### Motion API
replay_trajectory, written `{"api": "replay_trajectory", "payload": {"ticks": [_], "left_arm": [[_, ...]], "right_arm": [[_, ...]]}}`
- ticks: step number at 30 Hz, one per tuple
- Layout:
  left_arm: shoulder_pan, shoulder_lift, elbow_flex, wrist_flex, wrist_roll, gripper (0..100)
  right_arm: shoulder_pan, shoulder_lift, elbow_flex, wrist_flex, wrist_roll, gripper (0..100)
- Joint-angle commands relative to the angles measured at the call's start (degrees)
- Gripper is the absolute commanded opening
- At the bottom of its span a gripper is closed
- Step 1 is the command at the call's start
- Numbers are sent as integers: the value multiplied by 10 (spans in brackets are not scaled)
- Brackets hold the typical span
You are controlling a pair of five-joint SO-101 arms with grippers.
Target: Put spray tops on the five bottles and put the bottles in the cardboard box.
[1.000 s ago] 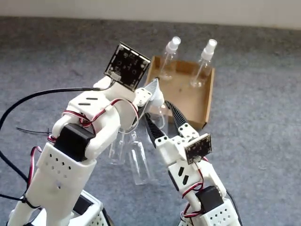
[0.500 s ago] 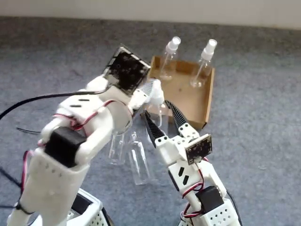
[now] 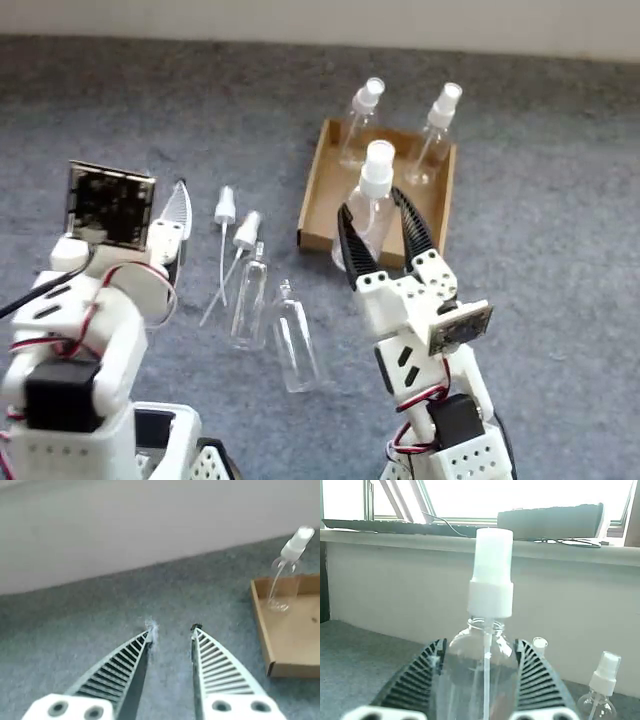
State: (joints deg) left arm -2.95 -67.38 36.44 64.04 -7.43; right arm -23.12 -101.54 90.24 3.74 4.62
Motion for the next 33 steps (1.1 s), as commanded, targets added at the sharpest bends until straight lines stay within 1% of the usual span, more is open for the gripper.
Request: {"api": "replay_trajectory", "payload": {"ticks": [1, 5, 8, 13, 17, 24, 28, 31, 33], "left_arm": [[-45, -54, 185, -105, 1, 118], [-73, -98, 324, -202, 1, 117], [-94, -125, 414, -246, -2, 117], [-109, -176, 534, -324, -3, 117], [-108, -216, 566, -335, -3, 117], [-108, -255, 584, -335, -4, 117], [-108, -259, 589, -336, -4, 118], [-108, -259, 589, -336, -4, 118], [-108, -259, 589, -336, -4, 118]], "right_arm": [[6, 97, -91, -18, -9, 4], [4, 265, -165, -90, -10, 4], [4, 390, -207, -144, -10, 4], [7, 575, -228, -306, -10, 4], [8, 704, -231, -450, -9, 4], [8, 913, -258, -639, -9, 4], [18, 1013, -299, -694, -7, 4], [34, 1070, -343, -703, -7, 4], [43, 1084, -360, -703, -7, 4]]}}
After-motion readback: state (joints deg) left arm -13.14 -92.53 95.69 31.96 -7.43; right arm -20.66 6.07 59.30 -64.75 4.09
